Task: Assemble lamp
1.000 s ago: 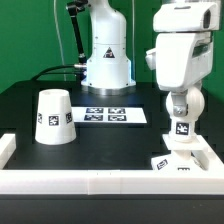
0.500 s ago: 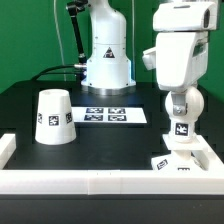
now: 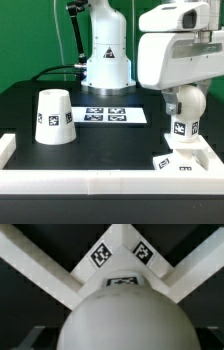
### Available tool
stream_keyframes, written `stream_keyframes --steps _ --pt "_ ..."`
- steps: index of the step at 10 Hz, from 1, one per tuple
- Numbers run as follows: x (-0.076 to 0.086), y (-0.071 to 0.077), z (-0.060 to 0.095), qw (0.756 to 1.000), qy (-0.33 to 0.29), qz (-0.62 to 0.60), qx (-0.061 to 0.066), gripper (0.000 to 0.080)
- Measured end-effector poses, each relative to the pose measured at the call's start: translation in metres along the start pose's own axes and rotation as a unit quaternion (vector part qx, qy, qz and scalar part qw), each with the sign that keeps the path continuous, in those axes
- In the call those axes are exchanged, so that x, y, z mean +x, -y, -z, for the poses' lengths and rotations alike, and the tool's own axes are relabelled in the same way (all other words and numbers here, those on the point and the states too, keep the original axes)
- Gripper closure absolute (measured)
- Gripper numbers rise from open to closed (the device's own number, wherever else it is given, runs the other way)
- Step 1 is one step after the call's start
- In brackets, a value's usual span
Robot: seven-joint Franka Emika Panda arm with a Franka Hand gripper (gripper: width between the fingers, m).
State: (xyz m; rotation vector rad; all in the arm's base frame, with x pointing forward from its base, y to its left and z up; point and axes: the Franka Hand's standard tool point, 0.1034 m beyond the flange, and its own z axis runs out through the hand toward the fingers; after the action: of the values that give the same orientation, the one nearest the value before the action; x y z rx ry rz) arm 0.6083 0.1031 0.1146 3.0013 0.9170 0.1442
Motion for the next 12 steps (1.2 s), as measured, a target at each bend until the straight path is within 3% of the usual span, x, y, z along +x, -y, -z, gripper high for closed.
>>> stream_keyframes --steps 5,7,8,9,12 --pt "-0.0010 -0.0019 -0.0002 0.987 0.000 -0.160 0.000 0.0220" --pt "-0.0020 -0.0036 -0.0002 0.969 0.000 -0.245 0.000 0.0220" --pt "-0.0036 -0.0040 -0.0001 0.949 0.001 -0.315 0.003 0.0220" --pt "-0.0055 -0.0024 -0.0006 0.912 0.007 -0.410 0.005 0.0220" --pt "-0.0068 0.0004 -0.0005 0.843 0.020 -0.537 0.010 0.0220"
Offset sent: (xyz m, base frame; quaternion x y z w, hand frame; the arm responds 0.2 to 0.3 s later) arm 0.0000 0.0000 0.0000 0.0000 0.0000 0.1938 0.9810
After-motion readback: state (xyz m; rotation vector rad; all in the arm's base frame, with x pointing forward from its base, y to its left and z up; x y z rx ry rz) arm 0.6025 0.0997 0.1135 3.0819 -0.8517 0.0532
